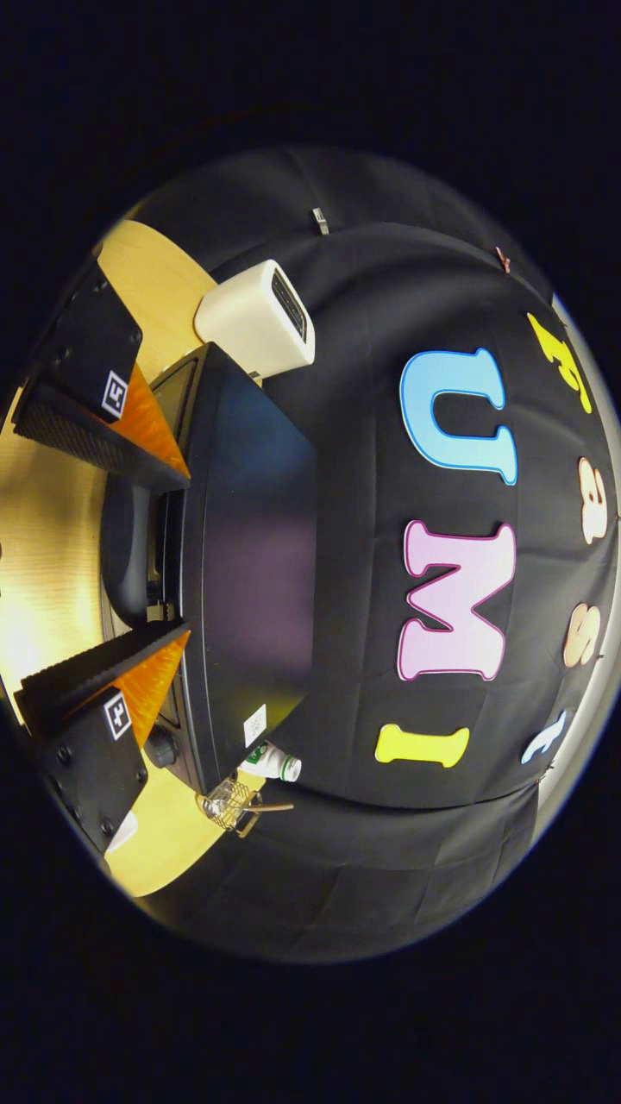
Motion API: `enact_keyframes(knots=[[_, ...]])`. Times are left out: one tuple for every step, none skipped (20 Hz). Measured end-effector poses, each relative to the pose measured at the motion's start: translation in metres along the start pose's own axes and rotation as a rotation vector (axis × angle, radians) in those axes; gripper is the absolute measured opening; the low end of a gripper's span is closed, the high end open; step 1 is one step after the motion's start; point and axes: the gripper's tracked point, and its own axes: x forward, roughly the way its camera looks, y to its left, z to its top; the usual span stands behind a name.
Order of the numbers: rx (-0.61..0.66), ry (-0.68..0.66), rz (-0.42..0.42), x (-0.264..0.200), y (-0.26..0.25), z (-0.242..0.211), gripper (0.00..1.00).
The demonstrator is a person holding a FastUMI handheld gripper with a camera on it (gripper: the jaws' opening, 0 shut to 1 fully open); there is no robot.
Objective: Open the toaster oven, put the food inside, and close the toaster oven door.
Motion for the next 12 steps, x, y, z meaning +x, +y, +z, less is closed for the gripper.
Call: enact_keyframes(knots=[[-0.005,0.001,0.001,-0.004,0.001,-0.001,0.98],[-0.026,0.014,0.002,-0.007,0.001,-0.005,0.98],[-0.039,0.016,0.002,-0.014,0.002,-0.005,0.98],[-0.039,0.024,0.001,-0.019,0.001,-0.009,0.98],[-0.039,0.025,0.0,-0.023,0.001,-0.013,0.98],[-0.044,0.028,-0.001,-0.027,0.002,-0.017,0.97],[-0.052,0.028,-0.001,-0.031,0.002,-0.02,0.97],[-0.058,0.027,-0.001,-0.034,0.002,-0.023,0.97],[-0.06,0.02,0.0,-0.038,0.002,-0.025,0.97],[-0.052,0.016,-0.002,-0.04,0.002,-0.028,0.97],[-0.049,0.016,-0.005,-0.042,0.002,-0.031,0.97],[-0.057,0.013,-0.008,-0.044,0.003,-0.033,0.97]])
